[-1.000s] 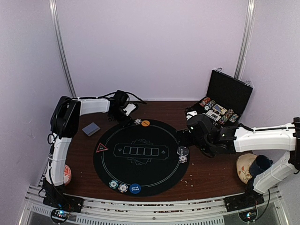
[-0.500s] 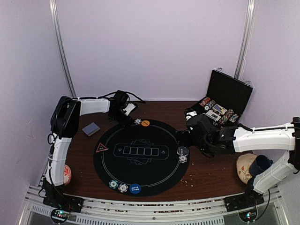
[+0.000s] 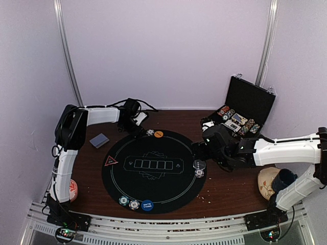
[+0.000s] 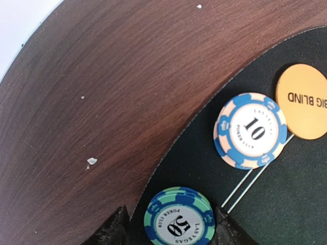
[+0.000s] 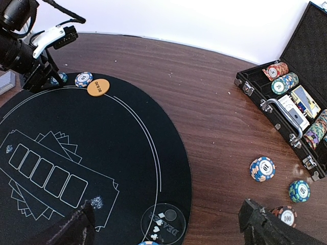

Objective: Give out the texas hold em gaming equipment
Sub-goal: Move the poker chips pile to the big blind area.

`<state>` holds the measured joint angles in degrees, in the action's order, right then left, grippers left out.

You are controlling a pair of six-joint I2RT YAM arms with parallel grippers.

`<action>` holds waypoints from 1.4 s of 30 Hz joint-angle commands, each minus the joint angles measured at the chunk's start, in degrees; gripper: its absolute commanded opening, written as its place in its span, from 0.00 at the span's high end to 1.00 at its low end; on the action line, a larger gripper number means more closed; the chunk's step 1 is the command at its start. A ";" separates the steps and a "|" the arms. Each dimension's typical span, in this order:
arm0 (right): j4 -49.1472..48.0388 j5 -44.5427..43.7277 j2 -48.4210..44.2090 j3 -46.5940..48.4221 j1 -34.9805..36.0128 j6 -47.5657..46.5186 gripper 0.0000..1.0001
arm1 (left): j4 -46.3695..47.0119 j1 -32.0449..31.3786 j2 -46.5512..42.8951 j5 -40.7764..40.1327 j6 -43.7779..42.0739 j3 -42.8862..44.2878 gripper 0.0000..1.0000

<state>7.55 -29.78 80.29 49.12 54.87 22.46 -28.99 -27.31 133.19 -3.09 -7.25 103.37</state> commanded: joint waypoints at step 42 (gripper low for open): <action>-0.54 -1.00 -1.11 -0.01 0.78 0.43 0.01 | -11.60 1.16 0.23 7.57 -0.71 -3.85 0.57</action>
<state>7.44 -29.82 80.55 49.12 55.27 22.48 -31.53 -26.02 132.53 4.36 -6.94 102.10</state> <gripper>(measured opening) 0.989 0.447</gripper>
